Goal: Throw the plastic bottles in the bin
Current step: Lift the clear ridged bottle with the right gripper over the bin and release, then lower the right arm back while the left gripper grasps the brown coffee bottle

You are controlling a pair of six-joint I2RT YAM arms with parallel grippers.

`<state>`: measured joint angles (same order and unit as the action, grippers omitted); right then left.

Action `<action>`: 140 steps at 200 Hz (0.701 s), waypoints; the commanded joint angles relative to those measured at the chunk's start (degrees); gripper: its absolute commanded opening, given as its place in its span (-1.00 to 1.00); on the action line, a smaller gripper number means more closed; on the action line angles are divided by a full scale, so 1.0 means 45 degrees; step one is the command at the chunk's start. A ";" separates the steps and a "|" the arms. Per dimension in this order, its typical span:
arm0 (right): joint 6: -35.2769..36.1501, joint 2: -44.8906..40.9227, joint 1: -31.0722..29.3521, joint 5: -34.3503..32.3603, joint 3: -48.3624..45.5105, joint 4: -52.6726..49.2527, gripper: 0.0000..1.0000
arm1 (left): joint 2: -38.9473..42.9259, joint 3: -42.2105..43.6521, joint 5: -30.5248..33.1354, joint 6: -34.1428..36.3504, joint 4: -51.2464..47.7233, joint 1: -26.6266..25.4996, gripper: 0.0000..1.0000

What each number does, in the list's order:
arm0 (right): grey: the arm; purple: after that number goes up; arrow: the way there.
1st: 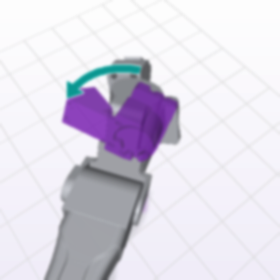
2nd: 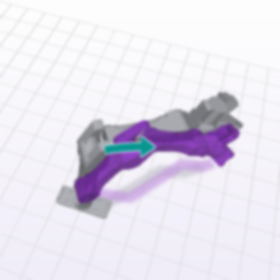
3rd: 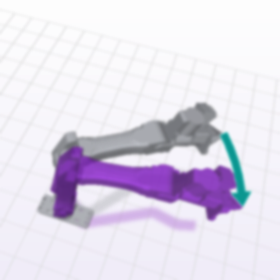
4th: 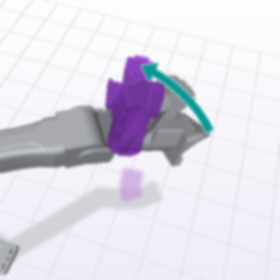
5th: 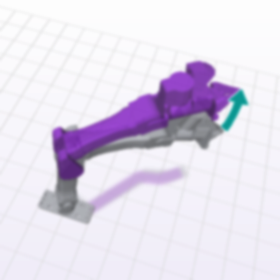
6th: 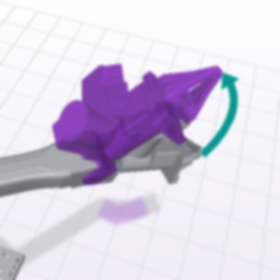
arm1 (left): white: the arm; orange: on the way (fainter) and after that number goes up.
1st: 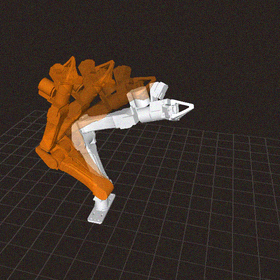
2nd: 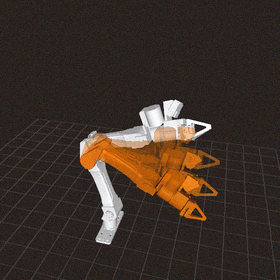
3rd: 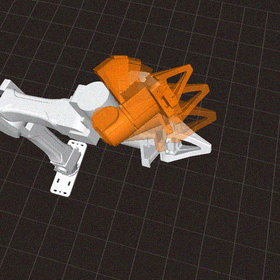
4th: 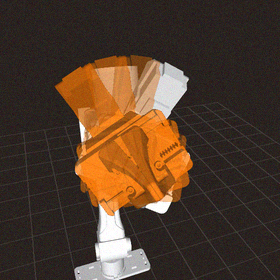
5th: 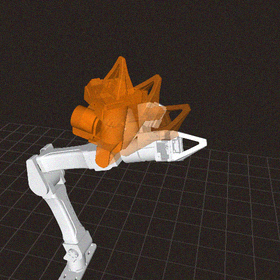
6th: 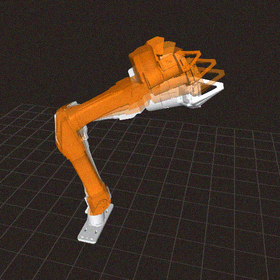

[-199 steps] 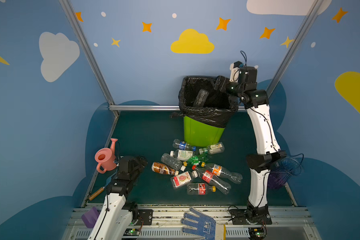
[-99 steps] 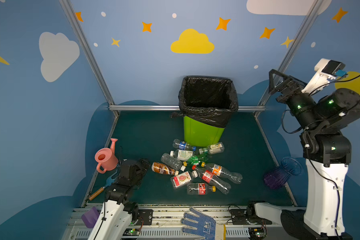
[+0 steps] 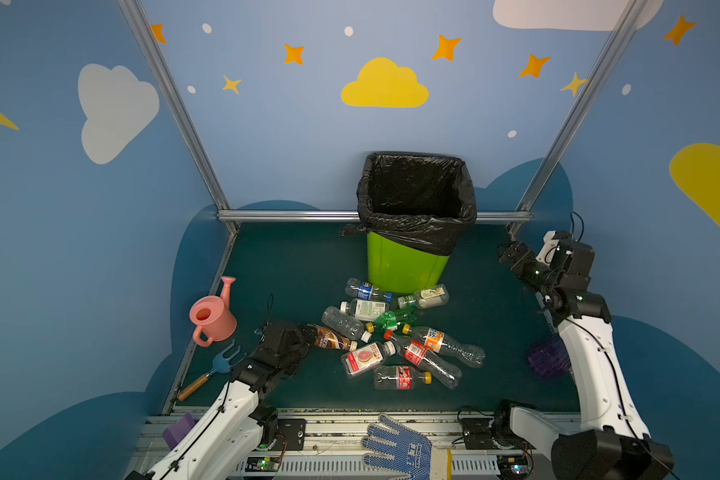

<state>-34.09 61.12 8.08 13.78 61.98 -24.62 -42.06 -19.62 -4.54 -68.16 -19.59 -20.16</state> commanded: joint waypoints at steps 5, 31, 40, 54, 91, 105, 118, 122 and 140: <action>-0.0232 -0.0749 0.0230 0.0342 -0.1226 0.0196 0.96 | -0.0484 -0.0024 -0.0078 0.0052 0.1114 -0.0031 0.89; -0.0426 -0.1257 0.0325 0.0234 -0.2274 0.0270 0.96 | -0.1290 -0.0055 -0.0296 0.0093 0.1786 -0.0031 0.87; -0.0470 -0.1369 0.0352 0.0239 -0.2467 0.0255 0.96 | -0.1589 -0.0072 -0.0362 0.0117 0.2020 -0.0031 0.85; -0.0535 -0.1495 0.0410 0.0202 -0.2652 0.0184 0.96 | -0.2067 -0.0152 -0.0546 0.0124 0.2261 -0.0035 0.82; -0.0656 -0.1571 0.0566 0.0131 -0.2824 0.0102 0.96 | -0.2910 -0.0270 -0.0772 0.0157 0.2616 -0.0046 0.77; -0.0706 -0.1586 0.0606 0.0122 -0.2892 0.0100 0.96 | -0.3188 -0.0289 -0.0767 0.0181 0.2795 -0.0031 0.76; -0.0721 -0.1627 0.0642 0.0107 -0.2963 0.0089 0.96 | -0.3473 -0.0270 -0.0890 0.0114 0.3009 -0.0030 0.74; -0.0732 -0.1630 0.0655 0.0102 -0.2971 0.0085 0.96 | -0.3561 -0.0279 -0.0922 0.0094 0.3070 -0.0031 0.74; -0.0726 -0.1664 0.0739 0.0109 -0.2991 0.0000 0.96 | -0.3931 -0.0275 -0.1040 0.0066 0.3383 -0.0034 0.72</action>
<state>-37.12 54.59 10.81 14.46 49.15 -24.29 -58.00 -19.68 -8.34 -67.99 -6.98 -20.16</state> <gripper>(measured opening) 0.980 0.865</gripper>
